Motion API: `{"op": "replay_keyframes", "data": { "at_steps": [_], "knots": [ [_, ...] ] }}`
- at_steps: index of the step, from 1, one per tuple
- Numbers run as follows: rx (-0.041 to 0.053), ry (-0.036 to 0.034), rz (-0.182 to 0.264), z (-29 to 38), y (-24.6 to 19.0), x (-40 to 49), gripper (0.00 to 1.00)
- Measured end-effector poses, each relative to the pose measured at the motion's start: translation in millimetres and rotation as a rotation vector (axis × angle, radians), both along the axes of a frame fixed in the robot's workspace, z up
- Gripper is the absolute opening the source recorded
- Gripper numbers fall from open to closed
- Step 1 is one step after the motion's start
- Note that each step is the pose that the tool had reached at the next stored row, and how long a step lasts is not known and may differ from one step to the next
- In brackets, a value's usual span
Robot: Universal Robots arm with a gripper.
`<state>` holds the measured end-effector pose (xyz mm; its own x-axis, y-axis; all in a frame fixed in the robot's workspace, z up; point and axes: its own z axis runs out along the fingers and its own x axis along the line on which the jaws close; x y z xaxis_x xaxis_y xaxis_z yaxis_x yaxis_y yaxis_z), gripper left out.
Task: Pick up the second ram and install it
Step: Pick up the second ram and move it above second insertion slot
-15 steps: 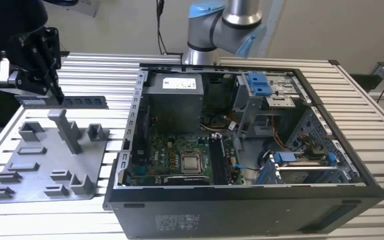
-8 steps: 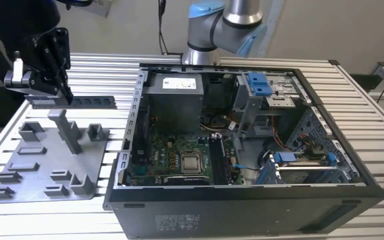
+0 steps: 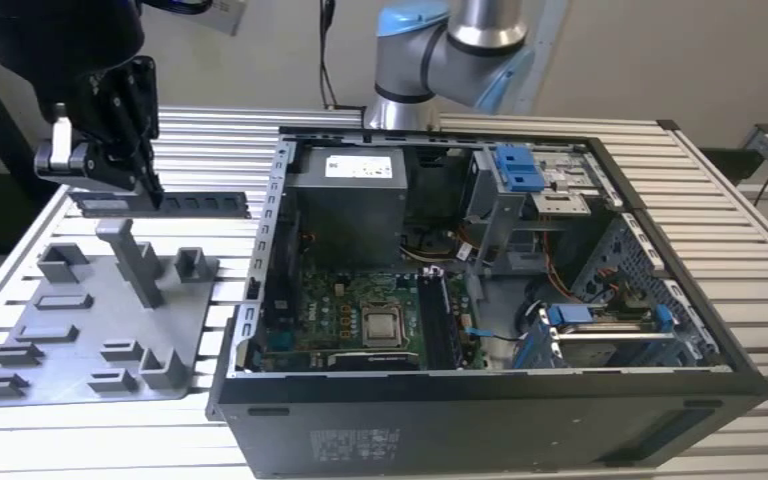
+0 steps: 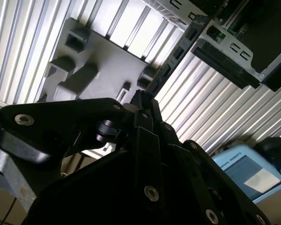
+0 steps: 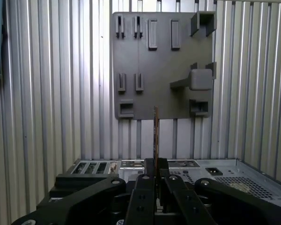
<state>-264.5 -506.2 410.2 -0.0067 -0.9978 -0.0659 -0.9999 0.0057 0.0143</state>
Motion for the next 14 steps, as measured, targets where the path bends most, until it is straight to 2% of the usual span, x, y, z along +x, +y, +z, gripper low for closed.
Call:
{"op": "replay_keyframes", "data": {
  "at_steps": [14],
  "knots": [
    [0.0,0.0011,0.0,0.0,0.0,31.0,0.14]
  ]
}}
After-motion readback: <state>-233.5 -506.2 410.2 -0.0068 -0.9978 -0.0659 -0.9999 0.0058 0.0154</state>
